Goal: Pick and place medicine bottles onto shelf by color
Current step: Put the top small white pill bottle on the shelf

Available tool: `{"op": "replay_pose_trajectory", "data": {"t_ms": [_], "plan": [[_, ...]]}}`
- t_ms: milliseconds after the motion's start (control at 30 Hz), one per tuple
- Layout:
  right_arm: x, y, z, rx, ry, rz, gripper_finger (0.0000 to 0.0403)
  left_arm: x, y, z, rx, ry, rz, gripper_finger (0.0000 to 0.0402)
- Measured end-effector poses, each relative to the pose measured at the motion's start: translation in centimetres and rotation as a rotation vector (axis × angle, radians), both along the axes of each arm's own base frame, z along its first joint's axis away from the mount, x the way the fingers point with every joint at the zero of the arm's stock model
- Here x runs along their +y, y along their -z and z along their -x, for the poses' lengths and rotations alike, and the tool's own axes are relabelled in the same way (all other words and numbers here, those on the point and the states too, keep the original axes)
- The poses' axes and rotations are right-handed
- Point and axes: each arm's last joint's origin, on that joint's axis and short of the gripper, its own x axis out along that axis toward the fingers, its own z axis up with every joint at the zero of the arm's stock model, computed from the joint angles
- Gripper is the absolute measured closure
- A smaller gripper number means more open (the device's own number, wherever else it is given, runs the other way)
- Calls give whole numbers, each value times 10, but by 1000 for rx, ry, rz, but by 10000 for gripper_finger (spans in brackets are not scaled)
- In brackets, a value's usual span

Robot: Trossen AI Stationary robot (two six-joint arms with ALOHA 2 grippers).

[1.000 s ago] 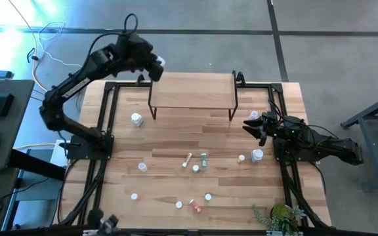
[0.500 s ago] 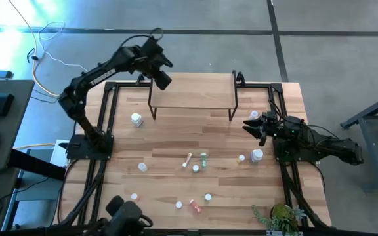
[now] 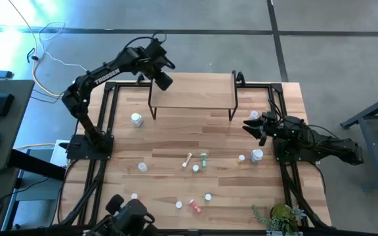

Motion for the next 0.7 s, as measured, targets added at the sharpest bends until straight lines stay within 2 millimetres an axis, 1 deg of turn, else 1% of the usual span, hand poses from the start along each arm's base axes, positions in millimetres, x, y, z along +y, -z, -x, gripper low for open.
{"op": "replay_pose_trajectory", "data": {"t_ms": [133,400,633,700], "plan": [[0,0,0,0,0,0,231,1,0,0,-2,-55,-16,268],[0,0,0,0,0,0,231,4,-2,-3,-88,-127,-14,268],[0,0,0,0,0,0,231,6,14,-17,-48,-97,7,268],[0,0,0,0,0,0,231,5,14,-19,-31,-102,-12,268]]}}
